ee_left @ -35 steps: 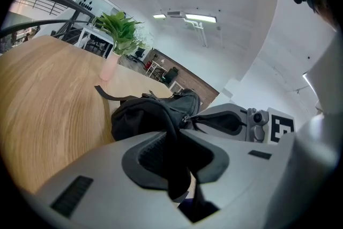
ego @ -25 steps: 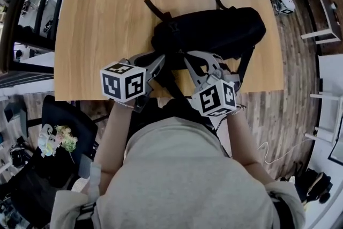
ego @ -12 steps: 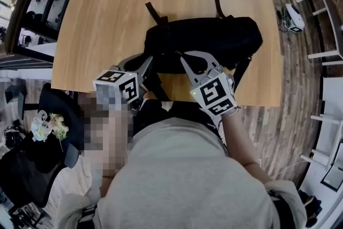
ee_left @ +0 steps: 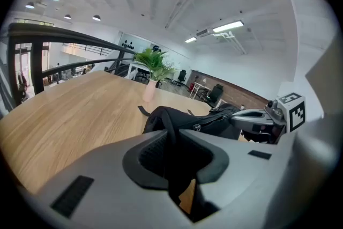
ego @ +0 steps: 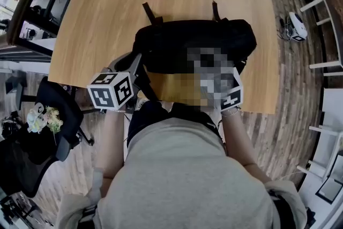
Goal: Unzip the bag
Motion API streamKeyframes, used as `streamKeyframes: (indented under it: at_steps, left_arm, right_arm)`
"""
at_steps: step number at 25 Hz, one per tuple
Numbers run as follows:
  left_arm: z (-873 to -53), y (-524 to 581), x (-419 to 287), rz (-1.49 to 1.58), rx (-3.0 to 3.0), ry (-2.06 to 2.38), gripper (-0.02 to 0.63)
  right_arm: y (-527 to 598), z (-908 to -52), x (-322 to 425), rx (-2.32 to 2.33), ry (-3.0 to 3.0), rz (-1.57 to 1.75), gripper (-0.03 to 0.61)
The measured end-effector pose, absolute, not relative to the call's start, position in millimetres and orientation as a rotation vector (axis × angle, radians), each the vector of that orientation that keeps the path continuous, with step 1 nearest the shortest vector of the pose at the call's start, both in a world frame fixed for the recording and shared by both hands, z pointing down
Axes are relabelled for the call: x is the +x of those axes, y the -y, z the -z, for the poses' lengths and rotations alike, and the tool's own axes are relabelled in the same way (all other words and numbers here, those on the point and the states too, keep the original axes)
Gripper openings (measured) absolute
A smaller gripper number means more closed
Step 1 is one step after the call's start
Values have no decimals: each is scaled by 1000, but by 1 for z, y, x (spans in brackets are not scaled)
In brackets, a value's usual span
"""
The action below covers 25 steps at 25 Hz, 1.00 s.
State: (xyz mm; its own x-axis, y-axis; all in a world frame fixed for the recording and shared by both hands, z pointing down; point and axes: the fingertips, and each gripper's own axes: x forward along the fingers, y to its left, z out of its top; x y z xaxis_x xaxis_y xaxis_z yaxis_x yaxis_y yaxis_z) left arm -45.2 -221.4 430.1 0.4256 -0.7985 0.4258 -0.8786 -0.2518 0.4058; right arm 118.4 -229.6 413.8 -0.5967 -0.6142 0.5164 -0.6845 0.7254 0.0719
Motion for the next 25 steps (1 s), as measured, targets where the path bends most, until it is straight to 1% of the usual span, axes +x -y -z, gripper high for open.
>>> streamKeyframes:
  at_steps: [9, 22, 24, 25]
  left_arm:
    - [-429, 217, -51, -143, 2025, 1557, 72]
    - [-428, 213, -55, -95, 1933, 1727, 74]
    - [-426, 214, -55, -112, 1932, 1771, 75]
    - [-424, 214, -55, -126, 1936, 1798, 93]
  right_arm:
    - [240, -409, 162, 1047, 2419, -202, 9]
    - [252, -403, 194, 1144, 2432, -246, 9]
    - [252, -402, 193, 1151, 2446, -252, 9]
    - [253, -401, 193, 1154, 2452, -255, 9]
